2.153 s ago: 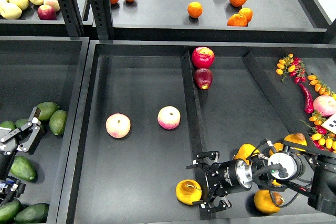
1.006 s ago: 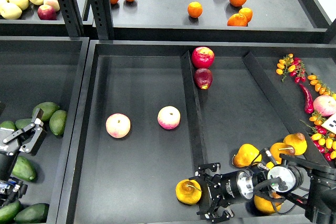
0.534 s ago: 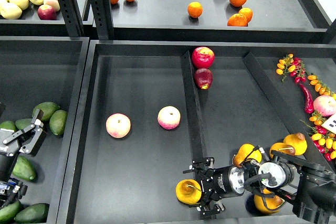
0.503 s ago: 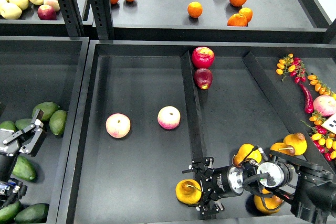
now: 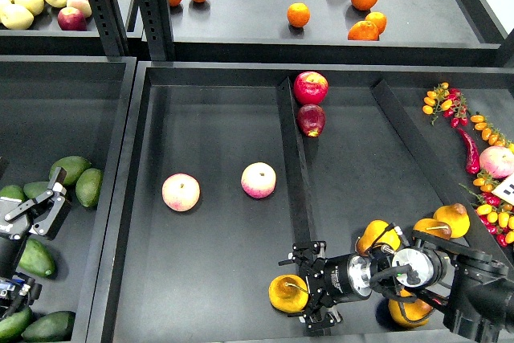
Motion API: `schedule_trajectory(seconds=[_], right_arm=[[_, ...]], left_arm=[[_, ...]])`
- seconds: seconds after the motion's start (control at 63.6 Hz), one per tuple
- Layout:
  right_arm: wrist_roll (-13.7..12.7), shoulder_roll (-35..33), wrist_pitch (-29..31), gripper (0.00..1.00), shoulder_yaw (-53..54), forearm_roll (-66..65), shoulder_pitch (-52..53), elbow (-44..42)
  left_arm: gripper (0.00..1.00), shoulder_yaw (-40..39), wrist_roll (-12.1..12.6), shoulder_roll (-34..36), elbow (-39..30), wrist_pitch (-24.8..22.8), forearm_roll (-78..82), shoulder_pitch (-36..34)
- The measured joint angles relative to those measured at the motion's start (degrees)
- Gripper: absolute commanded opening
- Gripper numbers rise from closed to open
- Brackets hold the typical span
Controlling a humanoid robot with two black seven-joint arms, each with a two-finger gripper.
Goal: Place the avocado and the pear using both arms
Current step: 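Hold the yellow pear in right gripper and lift it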
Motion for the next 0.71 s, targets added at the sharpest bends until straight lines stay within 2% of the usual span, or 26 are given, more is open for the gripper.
schedule_trajectory(seconds=[0.251, 0.424, 0.534, 0.707], right_arm=[[0.00, 0.11, 0.06, 0.87, 0.01, -0.28, 0.01, -0.79], [0.00, 0.14, -0.17, 0.80, 0.01, -0.35, 0.10, -1.48], [0.00, 0.15, -0.32, 0.72, 0.12, -0.38, 0.11, -1.81], [-0.02, 0.25, -0.41, 0.54, 0.36, -0.37, 0.12, -2.22]], left_arm=[[0.99, 0.05, 0.00, 0.00, 0.00, 0.00, 0.00, 0.00], [0.99, 0.05, 0.00, 0.00, 0.00, 0.00, 0.00, 0.04], [0.99, 0.05, 0.00, 0.00, 0.00, 0.00, 0.00, 0.05], [0.99, 0.05, 0.00, 0.00, 0.00, 0.00, 0.00, 0.20]])
